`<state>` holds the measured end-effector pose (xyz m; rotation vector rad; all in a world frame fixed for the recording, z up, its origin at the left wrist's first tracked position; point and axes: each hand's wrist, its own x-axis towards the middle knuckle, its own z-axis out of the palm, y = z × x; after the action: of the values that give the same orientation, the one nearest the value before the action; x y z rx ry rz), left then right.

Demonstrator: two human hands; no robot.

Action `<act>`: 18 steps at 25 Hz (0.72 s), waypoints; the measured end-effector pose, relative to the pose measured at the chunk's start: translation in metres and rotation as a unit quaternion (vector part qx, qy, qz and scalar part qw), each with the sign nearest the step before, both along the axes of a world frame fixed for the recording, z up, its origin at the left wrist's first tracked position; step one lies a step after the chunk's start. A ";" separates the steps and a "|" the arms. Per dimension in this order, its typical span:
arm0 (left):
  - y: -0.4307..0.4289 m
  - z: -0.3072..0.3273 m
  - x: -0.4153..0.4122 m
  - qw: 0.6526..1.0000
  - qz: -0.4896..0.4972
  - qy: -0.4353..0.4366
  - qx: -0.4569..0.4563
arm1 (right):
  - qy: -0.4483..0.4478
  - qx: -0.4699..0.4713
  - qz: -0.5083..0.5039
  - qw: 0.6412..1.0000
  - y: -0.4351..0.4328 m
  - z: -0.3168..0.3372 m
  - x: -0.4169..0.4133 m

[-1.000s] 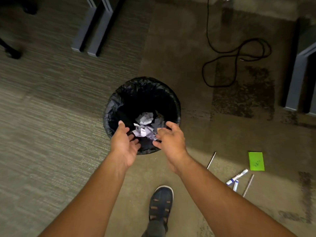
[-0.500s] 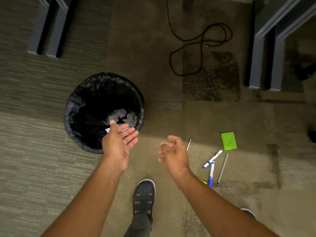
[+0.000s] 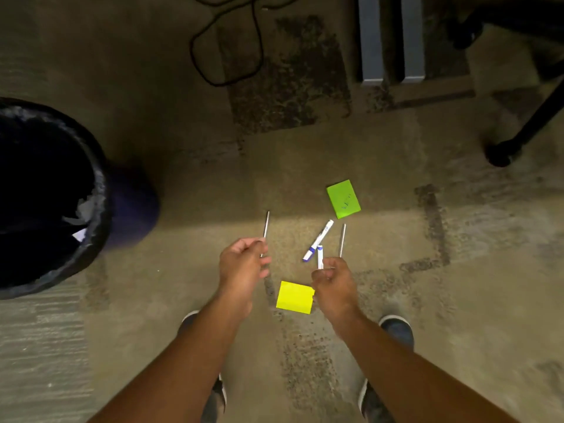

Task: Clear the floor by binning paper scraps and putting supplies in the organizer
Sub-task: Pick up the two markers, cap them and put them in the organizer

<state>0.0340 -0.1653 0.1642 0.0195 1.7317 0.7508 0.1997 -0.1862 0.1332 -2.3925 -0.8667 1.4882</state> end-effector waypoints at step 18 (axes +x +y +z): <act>-0.019 -0.196 0.118 0.861 -0.404 0.297 0.081 | -0.125 -0.023 0.272 0.954 -0.021 -0.150 0.063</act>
<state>0.1515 -0.1842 -0.0321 1.1318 1.9719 0.2453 0.2631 -0.2068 -0.0167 -2.5375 -1.6757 1.3822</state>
